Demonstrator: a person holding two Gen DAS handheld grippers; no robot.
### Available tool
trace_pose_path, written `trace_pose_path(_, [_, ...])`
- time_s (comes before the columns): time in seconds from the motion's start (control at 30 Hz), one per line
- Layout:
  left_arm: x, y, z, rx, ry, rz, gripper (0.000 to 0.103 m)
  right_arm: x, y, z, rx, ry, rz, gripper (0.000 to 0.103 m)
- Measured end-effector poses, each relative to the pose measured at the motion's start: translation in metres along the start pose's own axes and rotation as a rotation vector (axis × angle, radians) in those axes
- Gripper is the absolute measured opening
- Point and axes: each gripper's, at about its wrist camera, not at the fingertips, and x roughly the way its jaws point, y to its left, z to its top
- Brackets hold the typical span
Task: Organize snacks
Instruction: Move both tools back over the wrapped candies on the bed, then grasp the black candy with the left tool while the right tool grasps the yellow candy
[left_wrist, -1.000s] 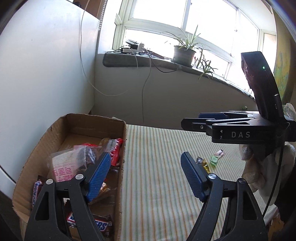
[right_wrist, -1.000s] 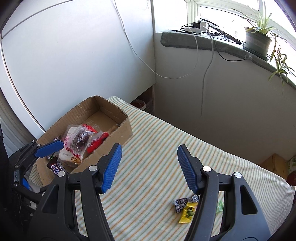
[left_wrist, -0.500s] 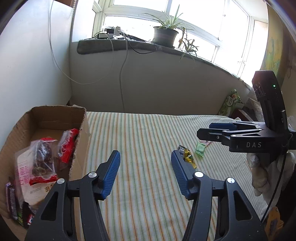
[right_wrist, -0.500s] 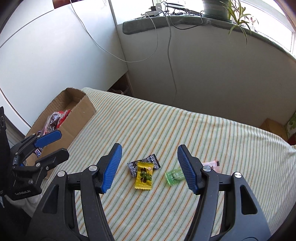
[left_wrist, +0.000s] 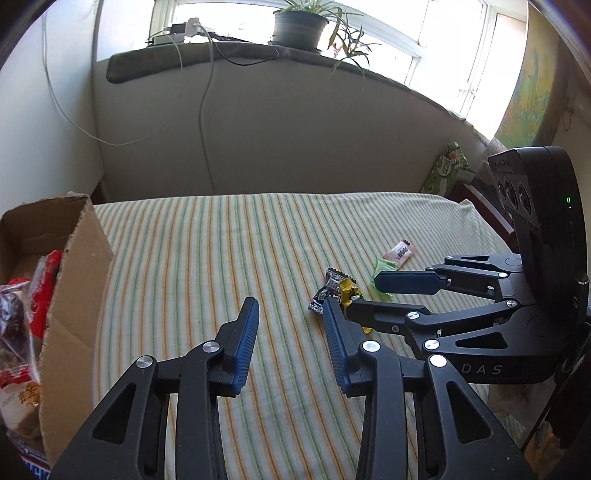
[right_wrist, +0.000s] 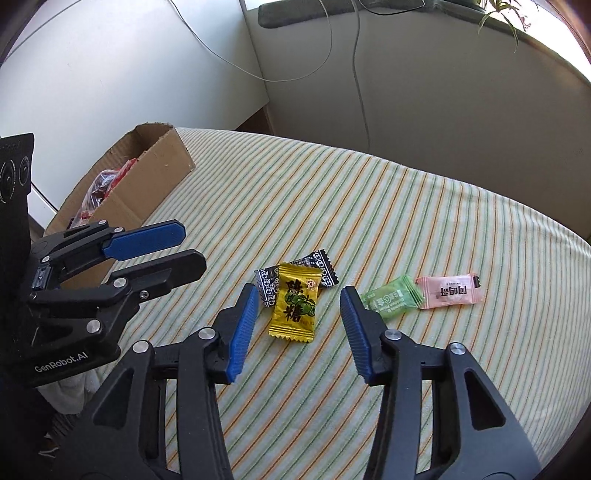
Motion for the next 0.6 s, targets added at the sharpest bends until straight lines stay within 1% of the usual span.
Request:
trace_pose_path(0.07, [0.007, -0.002, 0.001, 0.004, 0.015, -0.001, 0.033, 0.004, -0.003, -0.001, 0.005, 0.007, 0.009, 0.046])
trace_pose_path(0.23, [0.015, 0.0, 0.002, -0.008, 0.033, -0.003, 0.032, 0.012, -0.004, -0.002, -0.003, 0.018, 0.015, 0.046])
trace_pose_path(0.33, [0.018, 0.0, 0.003, -0.007, 0.038, -0.007, 0.033, 0.016, -0.006, -0.002, -0.003, 0.023, 0.007, 0.035])
trace_pose_path(0.4, [0.021, -0.002, 0.003, 0.001, 0.043, -0.013, 0.032, 0.016, -0.009, -0.002, -0.006, 0.023, 0.001, 0.026])
trace_pose_path(0.5, [0.03, -0.01, 0.003, 0.026, 0.062, -0.023, 0.032, 0.013, -0.015, -0.004, -0.001, 0.028, 0.004, 0.025])
trace_pose_path(0.6, [0.036, -0.017, 0.002, 0.058, 0.075, -0.014, 0.033, 0.01, -0.02, -0.007, -0.007, 0.031, -0.012, 0.025])
